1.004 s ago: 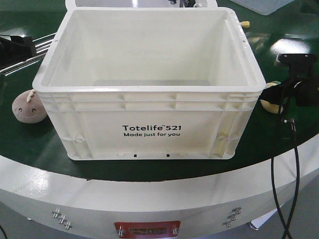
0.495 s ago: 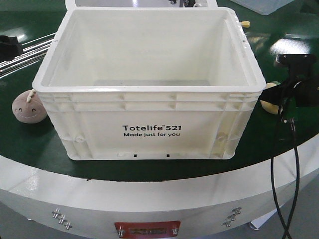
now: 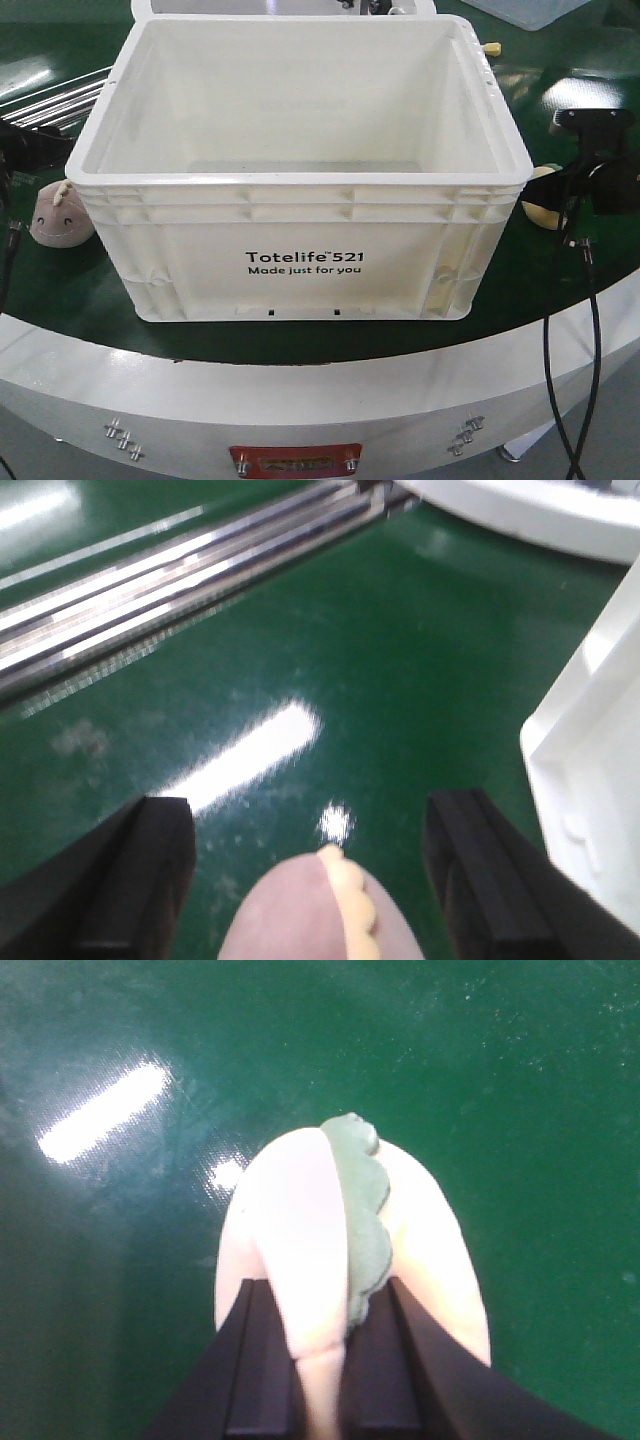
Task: Place moving items into box and shelve
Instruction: 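Lower both grippers onto the plush toys beside the tote and grasp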
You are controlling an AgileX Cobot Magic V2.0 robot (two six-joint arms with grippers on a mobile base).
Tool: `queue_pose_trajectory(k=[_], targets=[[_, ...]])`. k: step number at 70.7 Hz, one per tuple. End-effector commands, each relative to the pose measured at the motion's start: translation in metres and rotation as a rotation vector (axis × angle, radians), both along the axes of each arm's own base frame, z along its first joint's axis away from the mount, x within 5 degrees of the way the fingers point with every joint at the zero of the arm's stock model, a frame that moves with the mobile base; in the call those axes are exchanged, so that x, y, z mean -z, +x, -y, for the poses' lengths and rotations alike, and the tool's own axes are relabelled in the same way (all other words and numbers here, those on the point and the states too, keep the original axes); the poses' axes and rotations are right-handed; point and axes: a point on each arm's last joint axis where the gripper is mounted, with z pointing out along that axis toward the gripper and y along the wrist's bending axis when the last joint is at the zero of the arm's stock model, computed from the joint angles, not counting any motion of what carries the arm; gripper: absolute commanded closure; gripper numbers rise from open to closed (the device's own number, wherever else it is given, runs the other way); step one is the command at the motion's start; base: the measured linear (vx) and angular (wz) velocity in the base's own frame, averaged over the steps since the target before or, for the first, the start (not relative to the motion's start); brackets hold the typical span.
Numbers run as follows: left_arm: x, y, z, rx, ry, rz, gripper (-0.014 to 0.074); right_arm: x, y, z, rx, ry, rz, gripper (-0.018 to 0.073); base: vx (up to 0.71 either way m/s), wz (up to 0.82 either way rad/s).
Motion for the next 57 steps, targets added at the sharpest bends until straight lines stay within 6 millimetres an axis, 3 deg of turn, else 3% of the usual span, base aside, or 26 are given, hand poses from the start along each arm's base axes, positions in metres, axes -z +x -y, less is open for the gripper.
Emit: queue_pose_trajectory(k=[1,38,45,49,57], targets=[[-0.017,0.007,-0.001,-0.010,-0.007,0.091,0.0020,-0.017,0.002,0.002,0.000,-0.006,0.040,0.0574,0.00,0.00],[0.051,0.020,-0.001,-0.019,-0.036,-0.144,0.0048,-0.017,0.002,0.002,0.000,-0.006,0.040,0.0574,0.00,0.00],[0.058,0.020,0.000,-0.039,-0.062,-0.173,0.0157,-0.017,0.002,0.002,0.000,-0.006,0.040,0.0574,0.00,0.00],[0.059,0.019,0.000,-0.047,-0.072,-0.185,0.0262,-0.017,0.002,0.002,0.000,-0.006,0.040,0.0574,0.00,0.00],[0.060,0.018,0.000,-0.053,-0.081,-0.199,0.0553,-0.017,0.002,0.002,0.000,-0.006,0.040,0.0574,0.00,0.00]])
